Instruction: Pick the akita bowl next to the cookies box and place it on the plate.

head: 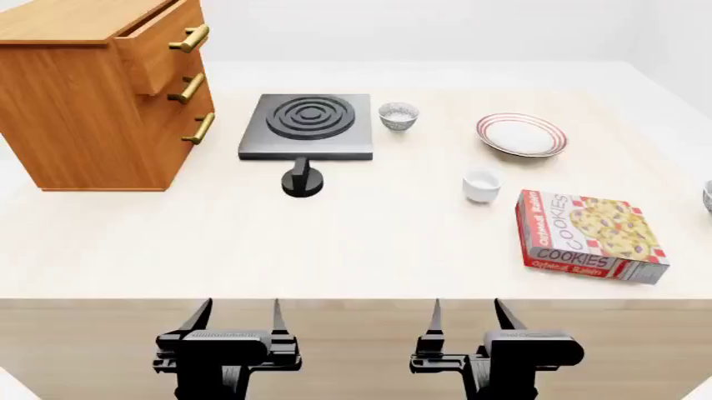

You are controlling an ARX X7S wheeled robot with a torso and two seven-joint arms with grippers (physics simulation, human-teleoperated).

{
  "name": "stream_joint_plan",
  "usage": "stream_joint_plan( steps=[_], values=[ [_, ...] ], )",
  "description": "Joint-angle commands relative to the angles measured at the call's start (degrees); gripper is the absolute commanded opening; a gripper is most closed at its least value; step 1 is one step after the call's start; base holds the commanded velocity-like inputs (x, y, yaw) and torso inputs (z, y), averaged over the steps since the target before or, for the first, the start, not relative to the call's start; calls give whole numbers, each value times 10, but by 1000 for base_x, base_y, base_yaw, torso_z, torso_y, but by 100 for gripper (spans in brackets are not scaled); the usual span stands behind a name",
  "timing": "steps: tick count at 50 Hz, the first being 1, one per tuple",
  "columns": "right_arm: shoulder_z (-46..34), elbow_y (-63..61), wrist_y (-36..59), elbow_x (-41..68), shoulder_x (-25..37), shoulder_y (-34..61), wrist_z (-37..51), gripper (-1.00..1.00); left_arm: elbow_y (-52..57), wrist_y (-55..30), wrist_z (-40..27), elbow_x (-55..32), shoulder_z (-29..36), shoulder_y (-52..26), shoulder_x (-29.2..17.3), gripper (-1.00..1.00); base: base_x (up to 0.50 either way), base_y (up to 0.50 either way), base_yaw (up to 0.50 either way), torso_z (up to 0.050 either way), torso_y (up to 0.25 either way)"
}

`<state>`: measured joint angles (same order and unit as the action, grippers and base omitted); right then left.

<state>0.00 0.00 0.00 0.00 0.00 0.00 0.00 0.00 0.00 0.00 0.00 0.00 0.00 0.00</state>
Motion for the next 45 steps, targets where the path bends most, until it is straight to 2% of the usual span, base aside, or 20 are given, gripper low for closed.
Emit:
stream_joint_plan(
  steps=[1, 4, 15, 16, 17, 20, 24, 29, 34, 45],
  values=[
    [-16, -1, -6, -8, 10, -6, 20, 100, 7, -16, 3, -20, 10, 2, -11, 100, 0, 0, 0, 0, 0],
    [-35, -9, -30, -20, 20, -15, 26, 100, 8, -15, 8, -44, 15, 2, -18, 100, 0, 0, 0, 0, 0],
    [-53, -19, -43, 2, 34, -22, 26, 100, 1, -7, -11, -46, 28, 0, -32, 100, 0, 0, 0, 0, 0],
    [-86, 86, -86, 60, 0, 81, 86, 100, -86, 86, -6, 31, 19, -7, -20, 100, 0, 0, 0, 0, 0],
    [-25, 0, -50, -17, 10, -5, 0, 100, -4, 0, 11, -29, 7, 0, -15, 100, 0, 0, 0, 0, 0],
    [-38, -55, -55, -28, 19, -38, -3, 100, -4, 13, 6, -36, 9, 1, -22, 100, 0, 0, 0, 0, 0],
    [-37, -62, -59, -2, 32, -41, -10, 100, 6, 32, -3, -36, 14, 11, -27, 100, 0, 0, 0, 0, 0],
    [-36, -122, -53, -26, 44, -55, 10, 100, 33, 38, -27, -28, 21, 20, -29, 100, 0, -22, 0, 0, 0],
    [-28, -158, -54, -24, 52, -67, 20, 100, 37, 46, -26, -33, 31, 24, -34, 100, -148, -500, 0, 0, 0],
    [-29, -145, -52, -4, 63, -59, 24, 100, 35, 48, -36, -39, 42, 19, -45, 100, -152, -500, 0, 0, 0]
  ],
)
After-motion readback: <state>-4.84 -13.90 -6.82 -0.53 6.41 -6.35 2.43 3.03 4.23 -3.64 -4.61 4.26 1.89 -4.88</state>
